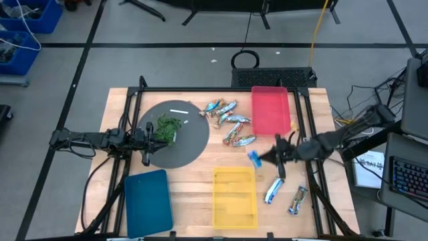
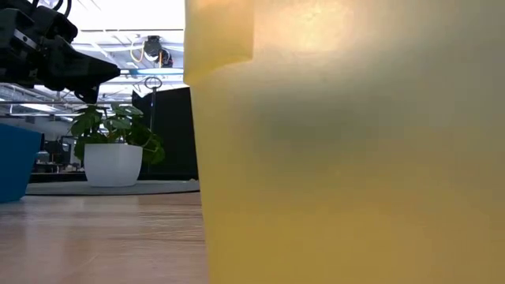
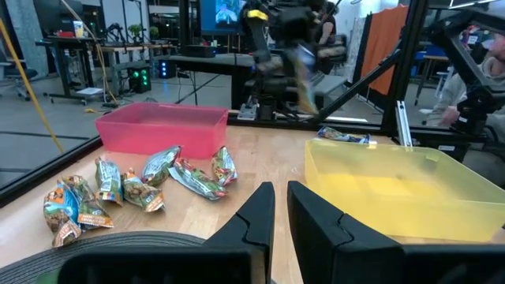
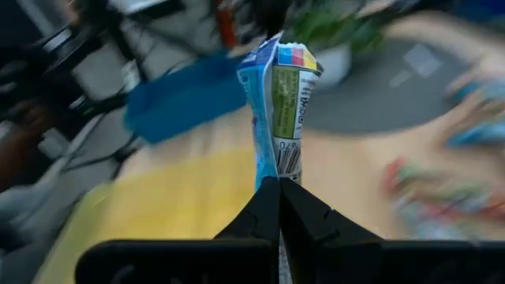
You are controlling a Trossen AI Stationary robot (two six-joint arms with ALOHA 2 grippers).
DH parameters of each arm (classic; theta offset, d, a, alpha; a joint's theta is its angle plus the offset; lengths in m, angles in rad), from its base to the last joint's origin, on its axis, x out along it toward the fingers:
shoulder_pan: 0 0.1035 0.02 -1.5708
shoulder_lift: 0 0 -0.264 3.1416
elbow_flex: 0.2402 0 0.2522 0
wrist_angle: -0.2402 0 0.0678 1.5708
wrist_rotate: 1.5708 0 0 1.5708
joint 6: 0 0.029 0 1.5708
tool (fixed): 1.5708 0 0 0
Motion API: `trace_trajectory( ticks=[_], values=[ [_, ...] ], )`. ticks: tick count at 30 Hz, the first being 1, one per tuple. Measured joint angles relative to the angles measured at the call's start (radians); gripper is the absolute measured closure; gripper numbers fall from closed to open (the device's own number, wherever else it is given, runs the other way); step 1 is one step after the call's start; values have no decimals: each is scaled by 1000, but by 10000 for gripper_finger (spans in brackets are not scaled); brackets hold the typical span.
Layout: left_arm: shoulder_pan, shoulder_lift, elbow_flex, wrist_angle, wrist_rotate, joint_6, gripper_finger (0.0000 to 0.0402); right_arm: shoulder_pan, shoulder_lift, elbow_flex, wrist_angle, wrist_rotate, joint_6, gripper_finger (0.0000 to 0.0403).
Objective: Pick and place Granola Bars by type
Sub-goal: Put the green snack into the yellow bin
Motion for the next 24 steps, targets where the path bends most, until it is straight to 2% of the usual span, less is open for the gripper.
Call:
trace_trajectory(
  ticks=[7,13,18,20,24],
  values=[
    [0,0,0,0,0,0,355,-285,-94,0,0,-206,-97,403],
    [0,0,0,-1,0,1,355,-383,-84,0,0,-330,-106,403],
    [0,0,0,-1,-1,5,355,-350,-18,0,30,-407,-91,403],
    [0,0,0,-1,-1,18,355,-294,41,1,74,-434,-90,403],
    [0,0,0,0,-4,26,355,-159,205,56,101,-404,-51,403]
  ],
)
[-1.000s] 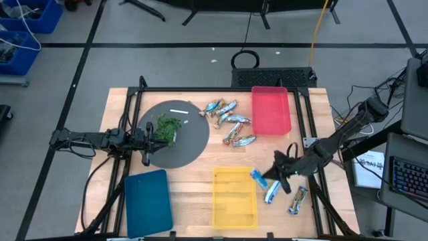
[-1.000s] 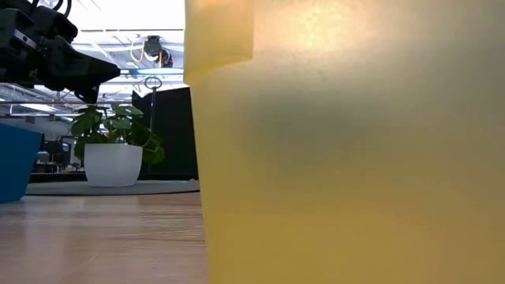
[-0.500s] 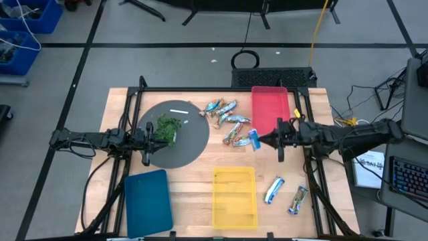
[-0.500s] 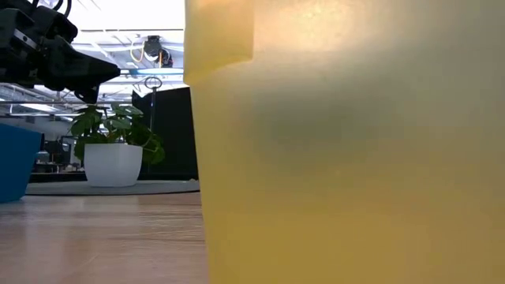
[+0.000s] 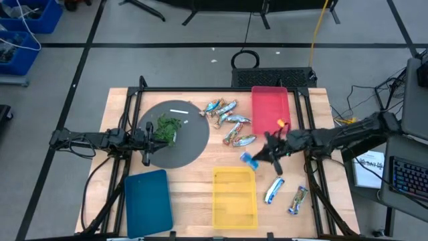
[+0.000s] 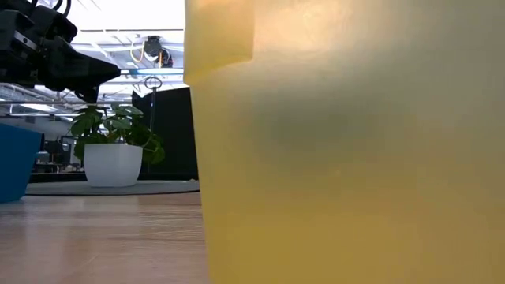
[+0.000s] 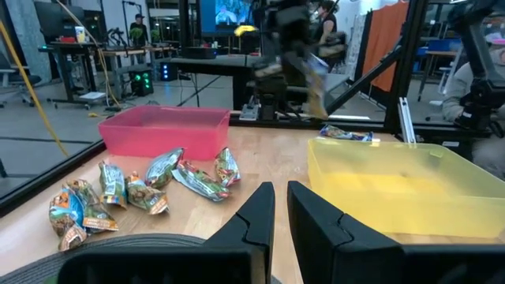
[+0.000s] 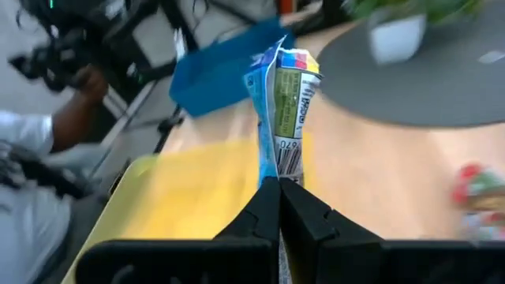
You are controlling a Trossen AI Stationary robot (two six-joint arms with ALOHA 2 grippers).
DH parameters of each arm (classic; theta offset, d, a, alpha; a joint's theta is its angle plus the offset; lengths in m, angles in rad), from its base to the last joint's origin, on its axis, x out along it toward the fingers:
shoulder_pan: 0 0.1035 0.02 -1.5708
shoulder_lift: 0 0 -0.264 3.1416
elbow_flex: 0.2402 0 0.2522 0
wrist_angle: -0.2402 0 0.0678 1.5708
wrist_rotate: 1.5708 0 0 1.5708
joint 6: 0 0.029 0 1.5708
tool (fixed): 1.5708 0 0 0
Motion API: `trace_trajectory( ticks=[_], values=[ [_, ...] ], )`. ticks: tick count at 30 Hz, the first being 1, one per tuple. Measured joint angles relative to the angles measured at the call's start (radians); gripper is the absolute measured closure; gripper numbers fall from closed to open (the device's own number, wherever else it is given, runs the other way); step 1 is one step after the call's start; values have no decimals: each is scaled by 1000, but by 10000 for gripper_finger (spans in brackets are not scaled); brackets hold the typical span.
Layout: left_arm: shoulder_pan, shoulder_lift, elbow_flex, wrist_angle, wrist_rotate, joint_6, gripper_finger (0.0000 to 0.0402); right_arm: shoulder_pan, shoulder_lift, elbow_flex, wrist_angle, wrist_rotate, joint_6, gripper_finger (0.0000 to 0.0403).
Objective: Pick and place Granola Bars by type
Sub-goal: Put the green snack into the yellow bin
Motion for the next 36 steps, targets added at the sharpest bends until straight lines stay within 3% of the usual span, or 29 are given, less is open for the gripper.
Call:
trace_trajectory(
  ticks=[7,11,14,21,29,33,36],
  values=[
    [0,0,0,2,-1,-10,355,157,332,235,-59,26,-5,403],
    [0,0,0,2,-1,-11,355,193,452,336,-197,28,23,403],
    [0,0,0,2,-1,-11,355,203,505,351,-180,31,43,403],
    [0,0,0,3,2,-13,355,205,551,352,-85,-23,46,395],
    [0,0,0,2,8,-27,355,219,539,352,-82,-27,102,315],
    [0,0,0,0,9,-27,355,253,499,352,-172,-50,249,291],
    [0,1,0,0,9,-31,355,303,438,352,-357,-10,369,294]
  ],
)
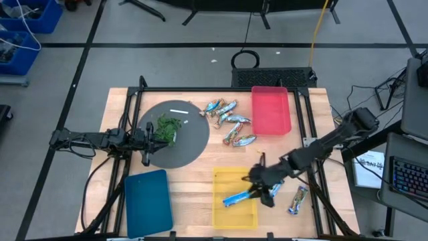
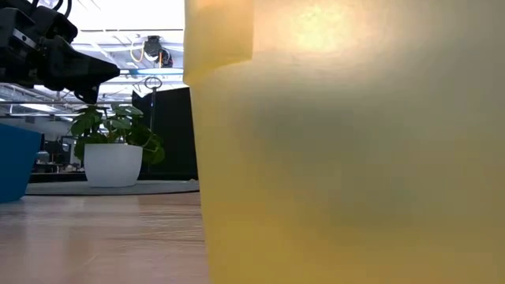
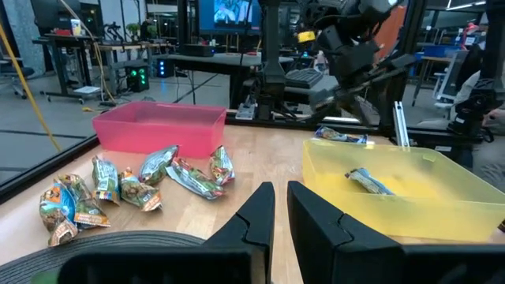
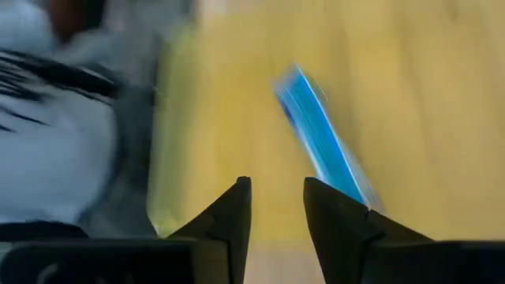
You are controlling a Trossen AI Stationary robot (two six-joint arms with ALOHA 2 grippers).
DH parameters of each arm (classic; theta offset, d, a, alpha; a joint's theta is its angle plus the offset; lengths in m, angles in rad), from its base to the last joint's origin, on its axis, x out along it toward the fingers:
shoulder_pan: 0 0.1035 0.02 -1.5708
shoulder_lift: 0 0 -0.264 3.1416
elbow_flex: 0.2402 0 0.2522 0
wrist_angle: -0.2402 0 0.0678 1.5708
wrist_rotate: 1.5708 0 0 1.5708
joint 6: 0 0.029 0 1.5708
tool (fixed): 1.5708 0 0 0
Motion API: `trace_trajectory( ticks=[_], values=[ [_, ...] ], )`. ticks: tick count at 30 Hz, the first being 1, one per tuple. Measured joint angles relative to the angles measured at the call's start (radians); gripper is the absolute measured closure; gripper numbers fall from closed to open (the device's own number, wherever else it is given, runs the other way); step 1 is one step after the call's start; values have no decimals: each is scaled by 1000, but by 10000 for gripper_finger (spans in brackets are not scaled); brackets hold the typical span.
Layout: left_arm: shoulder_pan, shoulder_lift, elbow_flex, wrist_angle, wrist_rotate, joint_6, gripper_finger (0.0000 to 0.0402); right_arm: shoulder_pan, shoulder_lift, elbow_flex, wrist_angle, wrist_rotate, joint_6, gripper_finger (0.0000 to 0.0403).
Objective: Pick and place Granola Bars by type
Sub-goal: Put the green snack into the yellow bin
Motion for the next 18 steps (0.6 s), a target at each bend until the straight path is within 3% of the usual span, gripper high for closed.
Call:
trace_trajectory(
  ticks=[4,9,14,18],
  values=[
    [0,3,0,-1,0,1,355,74,-83,-1,-257,47,244,310],
    [0,5,0,-2,0,0,355,206,-122,-1,-453,7,618,323],
    [0,5,0,-2,0,18,355,327,-99,-1,-475,-86,926,336],
    [0,5,0,-2,0,26,355,407,-47,-1,-448,-132,1067,367]
  ],
)
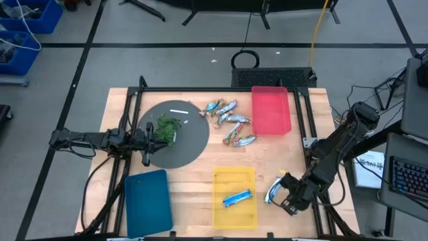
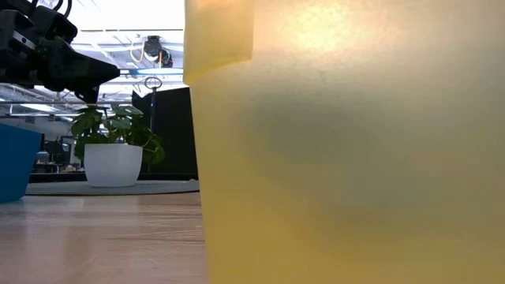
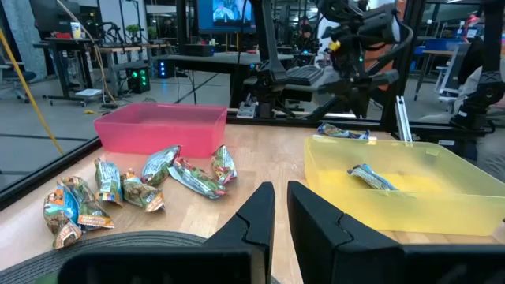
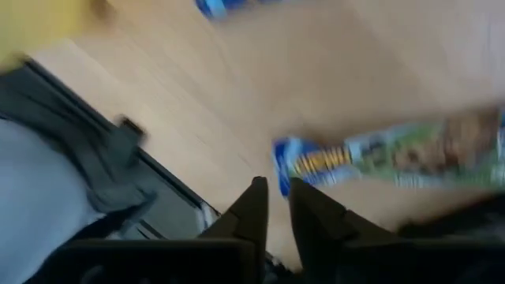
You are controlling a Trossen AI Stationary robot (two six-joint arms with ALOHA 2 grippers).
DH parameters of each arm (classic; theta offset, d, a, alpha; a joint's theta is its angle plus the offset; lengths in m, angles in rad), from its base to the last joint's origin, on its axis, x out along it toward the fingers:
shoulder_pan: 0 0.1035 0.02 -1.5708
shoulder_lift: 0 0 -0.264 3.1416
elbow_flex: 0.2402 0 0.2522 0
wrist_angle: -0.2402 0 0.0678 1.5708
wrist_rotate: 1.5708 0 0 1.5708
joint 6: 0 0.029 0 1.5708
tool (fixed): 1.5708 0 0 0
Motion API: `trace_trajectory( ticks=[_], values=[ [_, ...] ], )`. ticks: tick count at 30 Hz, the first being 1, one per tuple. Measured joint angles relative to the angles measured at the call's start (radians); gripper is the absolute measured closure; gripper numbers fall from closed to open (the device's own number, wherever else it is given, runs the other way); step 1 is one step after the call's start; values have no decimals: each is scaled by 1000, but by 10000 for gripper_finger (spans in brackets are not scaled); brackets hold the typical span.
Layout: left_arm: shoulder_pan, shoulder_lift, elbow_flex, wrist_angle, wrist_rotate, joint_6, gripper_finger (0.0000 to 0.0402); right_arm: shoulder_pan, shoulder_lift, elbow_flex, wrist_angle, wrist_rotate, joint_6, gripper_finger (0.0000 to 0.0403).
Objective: Pick and place Granola Bars by type
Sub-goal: Put the green snack into the yellow bin
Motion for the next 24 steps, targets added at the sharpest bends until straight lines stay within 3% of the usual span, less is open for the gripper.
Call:
trace_trajectory(
  ticks=[3,11,19,24],
  values=[
    [0,0,0,0,0,12,355,46,49,-3,12,-61,50,397],
    [0,0,0,0,0,24,355,69,160,-54,75,-171,129,402],
    [0,0,0,0,0,24,355,5,202,-124,76,-170,132,402],
    [0,0,0,0,0,25,355,-75,194,-138,46,-104,13,402]
  ],
)
